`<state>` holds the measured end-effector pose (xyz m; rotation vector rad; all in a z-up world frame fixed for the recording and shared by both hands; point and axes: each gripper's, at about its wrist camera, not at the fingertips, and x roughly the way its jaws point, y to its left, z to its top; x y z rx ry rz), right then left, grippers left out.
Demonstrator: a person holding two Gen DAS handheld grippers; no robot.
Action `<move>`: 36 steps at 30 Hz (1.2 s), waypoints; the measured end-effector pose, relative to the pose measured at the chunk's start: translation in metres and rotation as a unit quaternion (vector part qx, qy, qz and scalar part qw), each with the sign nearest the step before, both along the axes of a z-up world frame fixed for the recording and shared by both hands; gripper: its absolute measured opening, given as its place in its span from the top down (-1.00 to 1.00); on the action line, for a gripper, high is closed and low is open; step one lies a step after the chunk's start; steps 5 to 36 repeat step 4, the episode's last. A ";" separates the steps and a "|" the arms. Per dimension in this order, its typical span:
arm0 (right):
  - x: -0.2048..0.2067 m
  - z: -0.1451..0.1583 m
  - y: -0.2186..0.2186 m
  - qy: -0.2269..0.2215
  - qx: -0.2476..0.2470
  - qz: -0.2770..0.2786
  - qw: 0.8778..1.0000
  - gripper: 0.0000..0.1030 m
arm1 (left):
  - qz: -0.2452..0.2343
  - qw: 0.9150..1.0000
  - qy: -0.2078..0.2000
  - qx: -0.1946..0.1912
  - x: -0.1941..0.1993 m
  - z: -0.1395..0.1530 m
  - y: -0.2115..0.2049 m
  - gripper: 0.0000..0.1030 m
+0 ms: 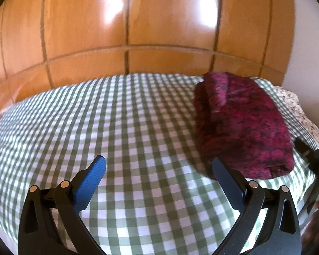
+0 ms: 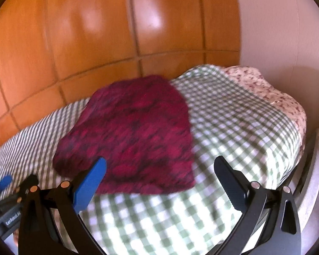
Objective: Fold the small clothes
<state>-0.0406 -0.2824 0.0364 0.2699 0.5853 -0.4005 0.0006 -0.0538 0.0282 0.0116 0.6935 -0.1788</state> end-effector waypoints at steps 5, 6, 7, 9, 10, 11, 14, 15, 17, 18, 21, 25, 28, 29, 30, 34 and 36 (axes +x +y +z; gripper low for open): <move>0.011 -0.009 -0.056 0.015 0.030 -0.068 0.997 -0.96 | 0.017 1.000 0.020 0.002 0.013 -0.013 0.010 -0.93; 0.011 -0.009 -0.056 0.015 0.030 -0.068 0.997 -0.96 | 0.017 1.000 0.020 0.002 0.013 -0.013 0.010 -0.93; 0.011 -0.009 -0.056 0.015 0.030 -0.068 0.997 -0.96 | 0.017 1.000 0.020 0.002 0.013 -0.013 0.010 -0.93; 0.011 -0.009 -0.056 0.015 0.030 -0.068 0.997 -0.96 | 0.017 1.000 0.020 0.002 0.013 -0.013 0.010 -0.93; 0.011 -0.009 -0.056 0.015 0.030 -0.068 0.997 -0.96 | 0.017 1.000 0.020 0.002 0.013 -0.013 0.010 -0.93; 0.011 -0.009 -0.056 0.015 0.030 -0.068 0.997 -0.96 | 0.017 1.000 0.020 0.002 0.013 -0.013 0.010 -0.93; 0.011 -0.009 -0.056 0.015 0.030 -0.068 0.997 -0.96 | 0.017 1.000 0.020 0.002 0.013 -0.013 0.010 -0.93; 0.011 -0.009 -0.056 0.015 0.030 -0.068 0.997 -0.96 | 0.017 1.000 0.020 0.002 0.013 -0.013 0.010 -0.93; 0.011 -0.009 -0.056 0.015 0.030 -0.068 0.997 -0.96 | 0.017 1.000 0.020 0.002 0.013 -0.013 0.010 -0.93; 0.011 -0.009 -0.056 0.015 0.030 -0.068 0.997 -0.96 | 0.017 1.000 0.020 0.002 0.013 -0.013 0.010 -0.93; 0.011 -0.009 -0.056 0.015 0.030 -0.068 0.997 -0.96 | 0.017 1.000 0.020 0.002 0.013 -0.013 0.010 -0.93; 0.011 -0.009 -0.056 0.015 0.030 -0.068 0.997 -0.96 | 0.017 1.000 0.020 0.002 0.013 -0.013 0.010 -0.93; 0.011 -0.009 -0.056 0.015 0.030 -0.068 0.997 -0.96 | 0.017 1.000 0.020 0.002 0.013 -0.013 0.010 -0.93; 0.011 -0.009 -0.056 0.015 0.030 -0.068 0.997 -0.96 | 0.017 1.000 0.020 0.002 0.013 -0.013 0.010 -0.93; 0.011 -0.009 -0.056 0.015 0.030 -0.068 0.997 -0.96 | 0.017 1.000 0.020 0.002 0.013 -0.013 0.010 -0.93; 0.011 -0.009 -0.056 0.015 0.030 -0.068 0.997 -0.96 | 0.017 1.000 0.020 0.002 0.013 -0.013 0.010 -0.93; 0.011 -0.009 -0.056 0.015 0.030 -0.068 0.997 -0.96 | 0.017 1.000 0.020 0.002 0.013 -0.013 0.010 -0.93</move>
